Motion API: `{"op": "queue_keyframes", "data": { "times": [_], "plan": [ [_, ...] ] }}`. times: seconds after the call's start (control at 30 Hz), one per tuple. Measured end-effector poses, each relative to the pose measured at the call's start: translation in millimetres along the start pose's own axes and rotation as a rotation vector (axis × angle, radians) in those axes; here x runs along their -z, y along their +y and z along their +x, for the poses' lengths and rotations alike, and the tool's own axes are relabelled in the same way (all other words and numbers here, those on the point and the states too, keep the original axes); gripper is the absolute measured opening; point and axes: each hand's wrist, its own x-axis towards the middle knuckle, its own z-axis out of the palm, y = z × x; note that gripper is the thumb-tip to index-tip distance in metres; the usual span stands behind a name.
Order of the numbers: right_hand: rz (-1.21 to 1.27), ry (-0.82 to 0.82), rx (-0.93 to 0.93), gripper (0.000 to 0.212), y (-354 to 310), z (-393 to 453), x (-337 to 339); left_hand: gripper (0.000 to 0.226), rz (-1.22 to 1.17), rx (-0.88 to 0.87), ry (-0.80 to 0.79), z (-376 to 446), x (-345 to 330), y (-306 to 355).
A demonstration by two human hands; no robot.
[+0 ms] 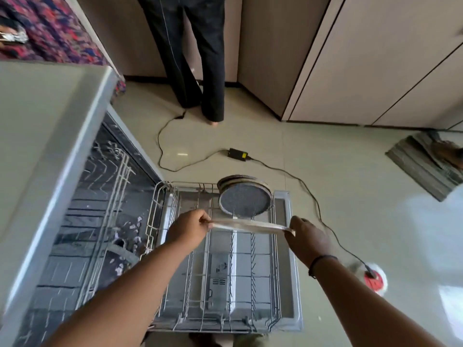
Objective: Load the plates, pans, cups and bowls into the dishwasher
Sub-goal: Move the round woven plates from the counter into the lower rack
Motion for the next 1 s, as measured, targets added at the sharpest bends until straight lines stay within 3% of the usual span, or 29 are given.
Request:
{"op": "queue_keyframes", "data": {
  "times": [0.27,0.57,1.0],
  "plan": [
    [0.191,-0.023,-0.059,0.002,22,92,-57,0.005,0.084,0.056,0.044,74,-63,-23],
    [0.234,0.036,-0.022,0.011,27,169,-93,0.008,0.082,0.07,0.078,164,-79,-37],
    [0.248,-0.099,-0.101,0.016,41,195,-139,0.012,0.113,0.118,-0.042,184,-113,-53]
  ]
}}
